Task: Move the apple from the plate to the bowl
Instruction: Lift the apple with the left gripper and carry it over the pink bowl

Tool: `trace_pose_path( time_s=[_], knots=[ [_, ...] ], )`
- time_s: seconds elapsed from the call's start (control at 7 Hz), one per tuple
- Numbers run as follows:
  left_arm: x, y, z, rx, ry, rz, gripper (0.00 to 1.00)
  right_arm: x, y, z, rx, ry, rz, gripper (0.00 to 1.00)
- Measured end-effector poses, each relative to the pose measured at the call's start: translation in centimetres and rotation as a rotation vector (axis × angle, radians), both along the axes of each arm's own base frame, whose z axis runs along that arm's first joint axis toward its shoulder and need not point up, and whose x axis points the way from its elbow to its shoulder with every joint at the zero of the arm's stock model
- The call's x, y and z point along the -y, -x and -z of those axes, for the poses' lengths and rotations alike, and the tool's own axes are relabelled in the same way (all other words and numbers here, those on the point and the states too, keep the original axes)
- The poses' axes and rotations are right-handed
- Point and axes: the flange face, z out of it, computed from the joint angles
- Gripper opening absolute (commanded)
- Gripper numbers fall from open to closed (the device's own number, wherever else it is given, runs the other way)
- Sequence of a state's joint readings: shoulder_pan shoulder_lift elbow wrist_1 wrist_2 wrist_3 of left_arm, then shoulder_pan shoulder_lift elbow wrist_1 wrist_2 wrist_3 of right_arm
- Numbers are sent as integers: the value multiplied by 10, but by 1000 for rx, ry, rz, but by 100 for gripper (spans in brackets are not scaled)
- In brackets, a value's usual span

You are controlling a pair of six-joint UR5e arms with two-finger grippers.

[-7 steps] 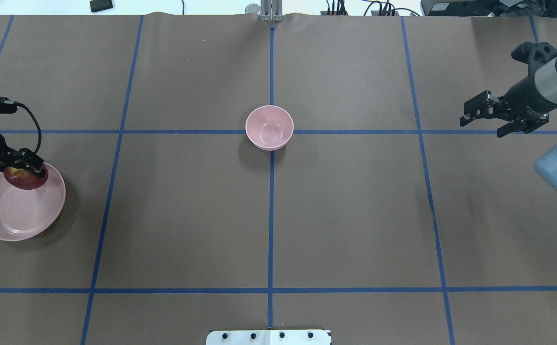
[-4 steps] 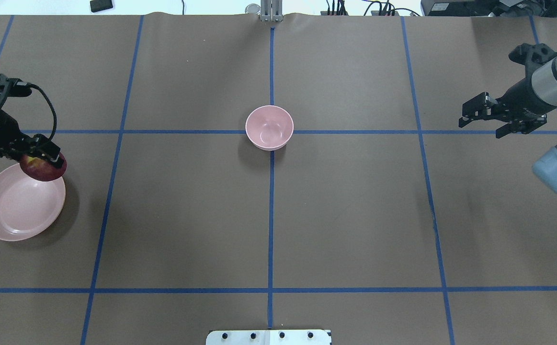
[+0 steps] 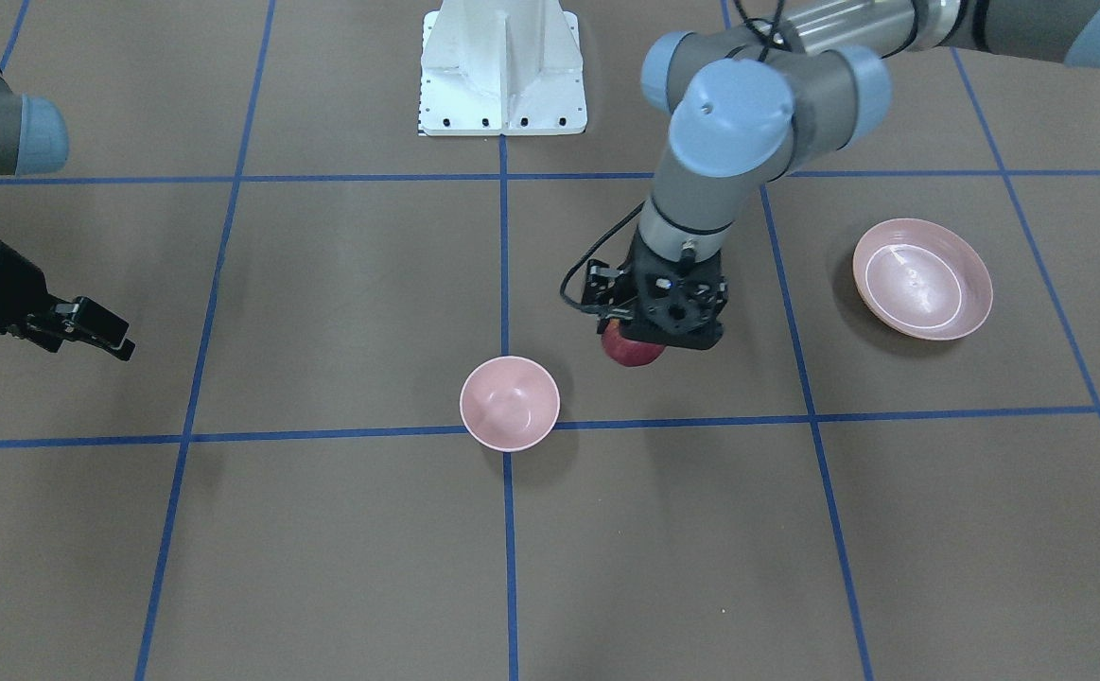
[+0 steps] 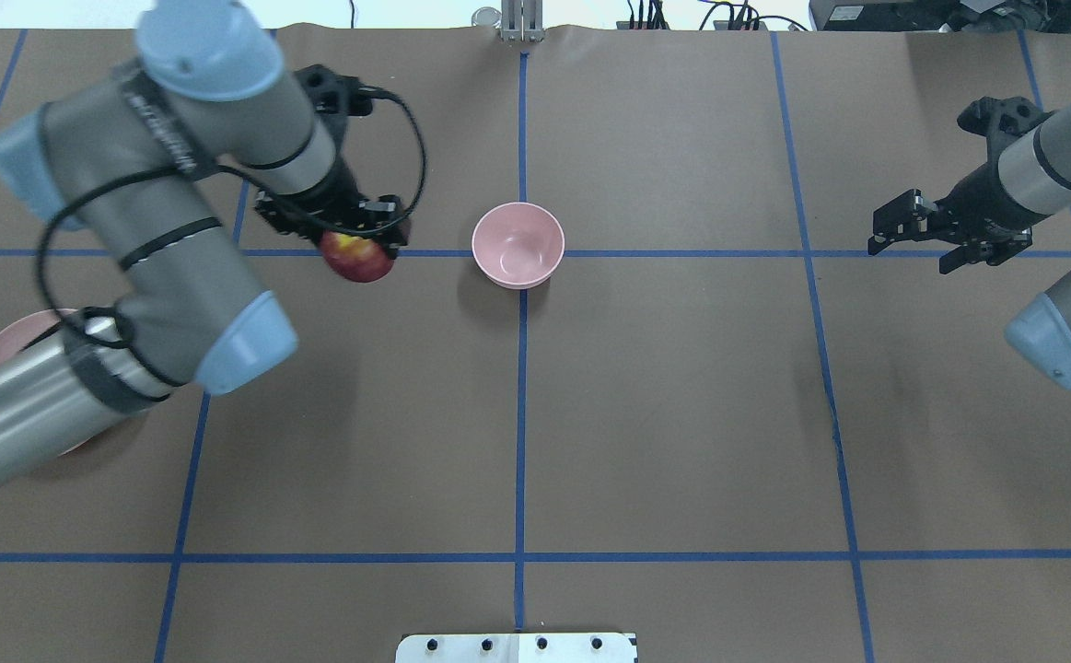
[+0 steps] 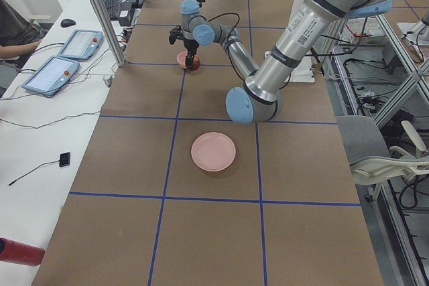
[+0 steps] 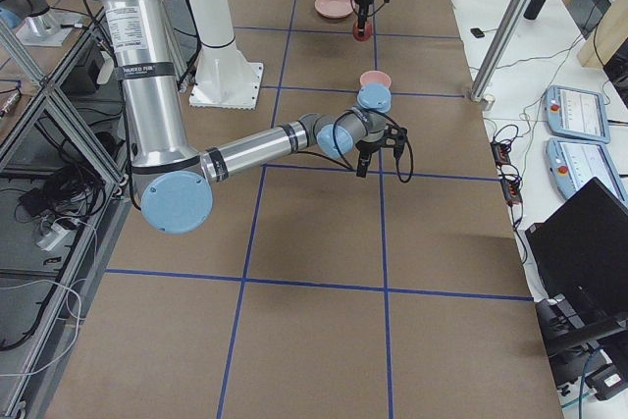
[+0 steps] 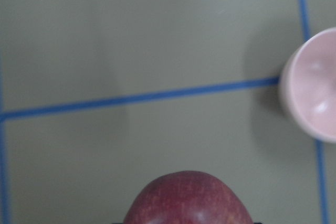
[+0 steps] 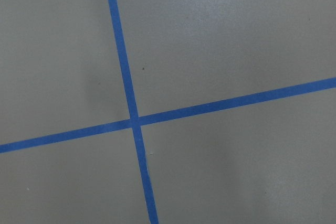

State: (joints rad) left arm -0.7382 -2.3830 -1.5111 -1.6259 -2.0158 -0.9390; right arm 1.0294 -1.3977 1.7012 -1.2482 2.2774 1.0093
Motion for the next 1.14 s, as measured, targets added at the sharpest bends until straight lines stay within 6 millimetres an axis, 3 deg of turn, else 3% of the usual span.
trace_pose_path(
  time_s=[0.29, 0.57, 1.0, 1.14],
  knots=[
    [32, -47, 39, -54, 6, 53, 0, 1, 2, -1, 0, 2, 3, 100],
    [50, -75, 56, -42, 32, 59, 0, 1, 3, 0, 1, 2, 4, 100],
    [32, -105, 47, -22, 54, 26, 0, 1, 3, 1, 2, 1, 3, 100],
    [27, -112, 41, -14, 62, 18, 15, 1, 3, 1, 3, 1, 4, 100]
  ],
)
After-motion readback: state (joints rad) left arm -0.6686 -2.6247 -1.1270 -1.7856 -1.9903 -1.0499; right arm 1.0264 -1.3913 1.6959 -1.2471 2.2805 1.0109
